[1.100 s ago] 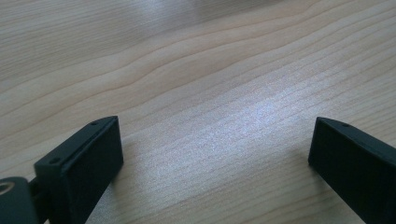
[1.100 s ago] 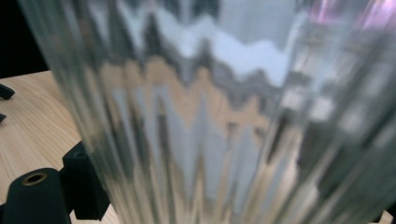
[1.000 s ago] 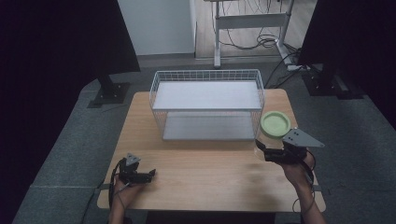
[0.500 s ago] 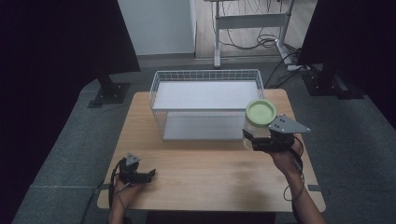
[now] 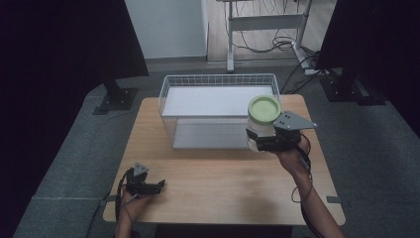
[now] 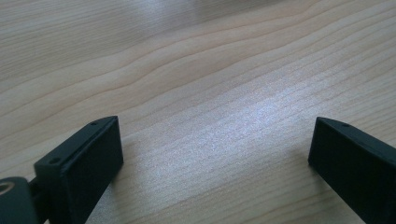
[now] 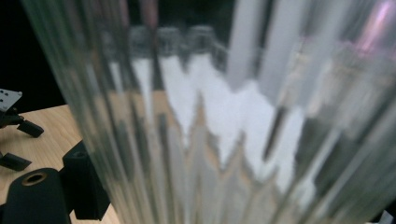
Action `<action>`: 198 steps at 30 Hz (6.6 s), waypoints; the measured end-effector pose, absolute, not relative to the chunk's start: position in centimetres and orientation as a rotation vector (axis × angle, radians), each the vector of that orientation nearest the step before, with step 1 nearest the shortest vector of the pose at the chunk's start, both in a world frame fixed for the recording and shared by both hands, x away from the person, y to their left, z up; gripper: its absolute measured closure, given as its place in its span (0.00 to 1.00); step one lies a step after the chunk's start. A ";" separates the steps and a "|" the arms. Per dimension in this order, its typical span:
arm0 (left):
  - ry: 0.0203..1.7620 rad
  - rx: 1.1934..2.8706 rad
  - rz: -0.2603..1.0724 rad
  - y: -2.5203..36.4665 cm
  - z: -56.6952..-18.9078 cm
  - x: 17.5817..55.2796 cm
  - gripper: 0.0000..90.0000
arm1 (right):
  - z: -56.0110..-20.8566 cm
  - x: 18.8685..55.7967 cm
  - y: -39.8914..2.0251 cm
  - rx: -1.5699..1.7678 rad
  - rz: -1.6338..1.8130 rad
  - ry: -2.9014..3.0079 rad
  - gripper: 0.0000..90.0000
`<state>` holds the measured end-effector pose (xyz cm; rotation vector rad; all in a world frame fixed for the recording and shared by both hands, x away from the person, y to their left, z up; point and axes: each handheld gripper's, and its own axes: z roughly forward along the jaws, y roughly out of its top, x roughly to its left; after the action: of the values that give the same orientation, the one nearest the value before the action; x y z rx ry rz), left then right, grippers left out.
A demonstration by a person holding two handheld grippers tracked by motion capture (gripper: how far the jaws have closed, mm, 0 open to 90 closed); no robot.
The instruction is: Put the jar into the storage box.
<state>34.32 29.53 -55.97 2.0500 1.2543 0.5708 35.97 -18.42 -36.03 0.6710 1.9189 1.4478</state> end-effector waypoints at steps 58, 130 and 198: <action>1.254 2.048 0.570 29.5 -56.0 34.3 0.03 | -29.9 45.1 -6.8 0.516 1.507 1.947 0.13; 1.225 2.068 0.557 29.2 -56.0 34.7 0.03 | -30.6 54.6 2.8 0.607 1.603 2.023 0.05; 1.235 2.059 0.562 29.1 -56.0 34.6 0.03 | -33.6 46.8 -5.4 0.479 1.531 2.049 0.04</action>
<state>34.63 29.10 -55.97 2.0593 1.2355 0.5617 46.83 -5.38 -33.58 0.4793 2.0488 1.5314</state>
